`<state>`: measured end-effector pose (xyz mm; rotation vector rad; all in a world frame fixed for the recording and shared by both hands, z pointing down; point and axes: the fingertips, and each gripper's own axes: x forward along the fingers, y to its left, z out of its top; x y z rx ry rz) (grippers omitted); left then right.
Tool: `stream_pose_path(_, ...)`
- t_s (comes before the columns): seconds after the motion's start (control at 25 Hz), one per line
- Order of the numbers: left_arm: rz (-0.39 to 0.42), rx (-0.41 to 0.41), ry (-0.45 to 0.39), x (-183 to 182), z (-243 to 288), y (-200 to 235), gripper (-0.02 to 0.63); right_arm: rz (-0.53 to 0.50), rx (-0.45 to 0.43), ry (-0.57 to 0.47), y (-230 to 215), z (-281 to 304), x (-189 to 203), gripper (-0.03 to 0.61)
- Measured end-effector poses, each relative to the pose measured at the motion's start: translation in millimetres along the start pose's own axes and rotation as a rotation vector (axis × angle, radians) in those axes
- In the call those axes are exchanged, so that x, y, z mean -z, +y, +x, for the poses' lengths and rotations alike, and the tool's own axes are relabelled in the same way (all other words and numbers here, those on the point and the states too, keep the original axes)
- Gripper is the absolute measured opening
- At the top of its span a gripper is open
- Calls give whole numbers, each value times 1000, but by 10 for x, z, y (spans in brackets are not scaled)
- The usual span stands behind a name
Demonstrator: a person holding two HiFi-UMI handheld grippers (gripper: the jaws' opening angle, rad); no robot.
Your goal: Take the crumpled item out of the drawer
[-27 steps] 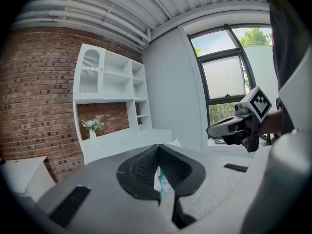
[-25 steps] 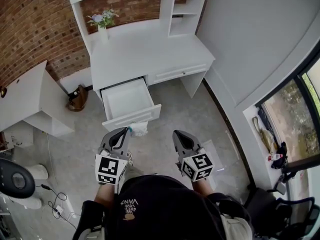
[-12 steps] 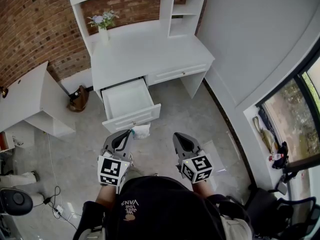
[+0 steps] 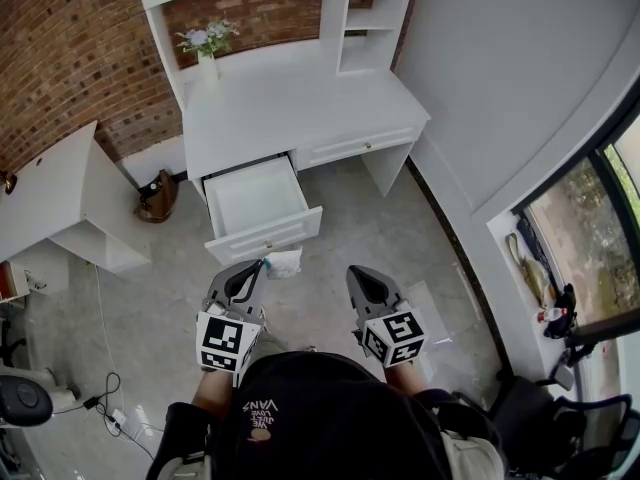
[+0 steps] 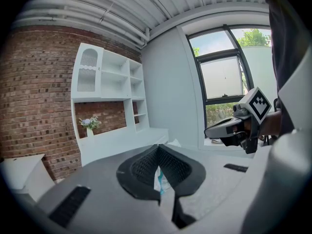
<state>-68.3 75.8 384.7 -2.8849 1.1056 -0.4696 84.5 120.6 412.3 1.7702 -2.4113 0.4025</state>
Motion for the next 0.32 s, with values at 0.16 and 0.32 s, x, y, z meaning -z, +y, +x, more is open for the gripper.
stream_pose_path(0.16,-3,-2,-5,-16,-1,11,6,-4,-4,-1,13,12,-12,-2)
stream_pose_path(0.32,-3,-2,12,26,3,0,6,-5,-4,4,-1,-2,19,-2)
